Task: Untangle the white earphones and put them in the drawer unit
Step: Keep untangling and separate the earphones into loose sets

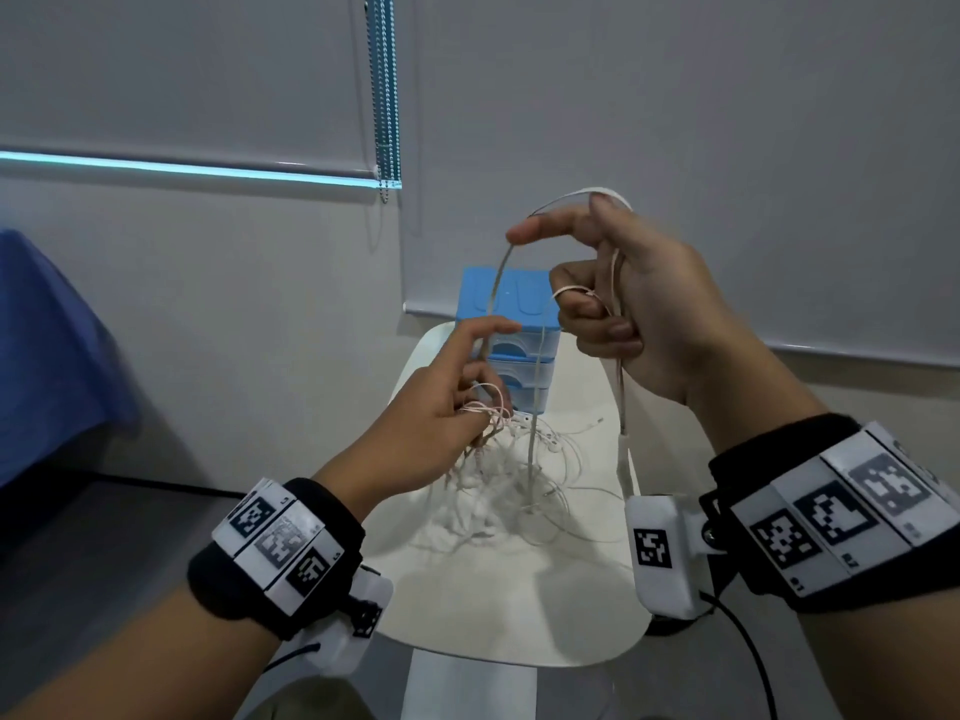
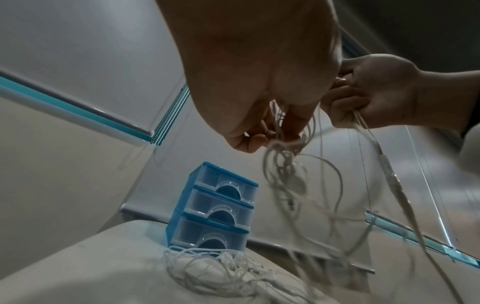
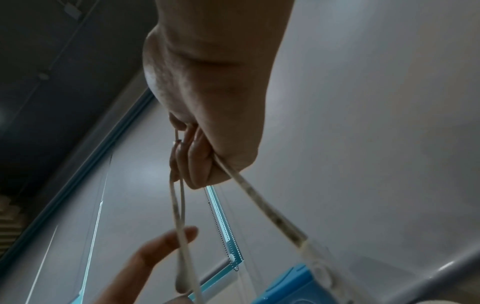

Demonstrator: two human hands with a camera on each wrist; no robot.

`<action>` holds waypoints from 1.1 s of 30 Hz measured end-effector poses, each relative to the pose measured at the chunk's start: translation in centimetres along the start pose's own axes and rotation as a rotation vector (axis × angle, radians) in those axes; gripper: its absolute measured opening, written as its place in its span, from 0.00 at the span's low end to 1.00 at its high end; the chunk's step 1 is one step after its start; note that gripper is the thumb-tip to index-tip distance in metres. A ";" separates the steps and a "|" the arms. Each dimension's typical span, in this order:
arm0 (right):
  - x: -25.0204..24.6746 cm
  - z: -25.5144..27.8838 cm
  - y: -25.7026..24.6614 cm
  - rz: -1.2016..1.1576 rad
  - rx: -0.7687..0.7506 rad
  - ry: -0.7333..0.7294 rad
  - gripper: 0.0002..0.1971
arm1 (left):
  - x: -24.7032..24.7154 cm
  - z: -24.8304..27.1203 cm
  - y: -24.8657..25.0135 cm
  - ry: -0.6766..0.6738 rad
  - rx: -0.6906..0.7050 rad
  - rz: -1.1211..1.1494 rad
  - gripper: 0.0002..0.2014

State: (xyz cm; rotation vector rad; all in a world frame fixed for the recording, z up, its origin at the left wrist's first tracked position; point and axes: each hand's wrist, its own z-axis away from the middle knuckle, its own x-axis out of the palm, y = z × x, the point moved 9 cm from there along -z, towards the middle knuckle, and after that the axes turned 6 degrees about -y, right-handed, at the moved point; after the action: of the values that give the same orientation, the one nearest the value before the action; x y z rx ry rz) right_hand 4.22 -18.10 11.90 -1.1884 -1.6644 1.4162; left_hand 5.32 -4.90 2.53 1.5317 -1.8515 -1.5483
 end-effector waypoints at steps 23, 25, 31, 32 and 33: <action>0.9 0.7 -4.2 0.762 -0.088 0.077 0.14 | 2.8 -2.5 0.8 -0.350 -0.205 -0.164 0.10; -0.6 1.0 -4.2 0.722 -0.089 0.147 0.14 | 2.3 -3.2 0.8 -0.242 -0.225 -0.008 0.19; -7.3 3.0 5.0 0.615 0.330 0.250 0.02 | -4.9 -3.9 3.1 0.128 -0.272 0.349 0.18; -8.0 3.4 6.7 0.601 0.389 0.228 0.05 | -6.1 -3.7 3.4 0.154 -0.267 0.341 0.18; -8.7 3.9 8.1 0.593 0.439 0.208 0.09 | -7.4 -3.5 3.4 0.189 -0.270 0.341 0.18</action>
State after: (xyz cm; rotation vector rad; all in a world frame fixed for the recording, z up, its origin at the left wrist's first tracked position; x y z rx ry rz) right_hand 5.95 -27.54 3.89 -1.5600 -0.8187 1.8097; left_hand 9.06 -1.11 9.64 1.1315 -1.6198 -1.3762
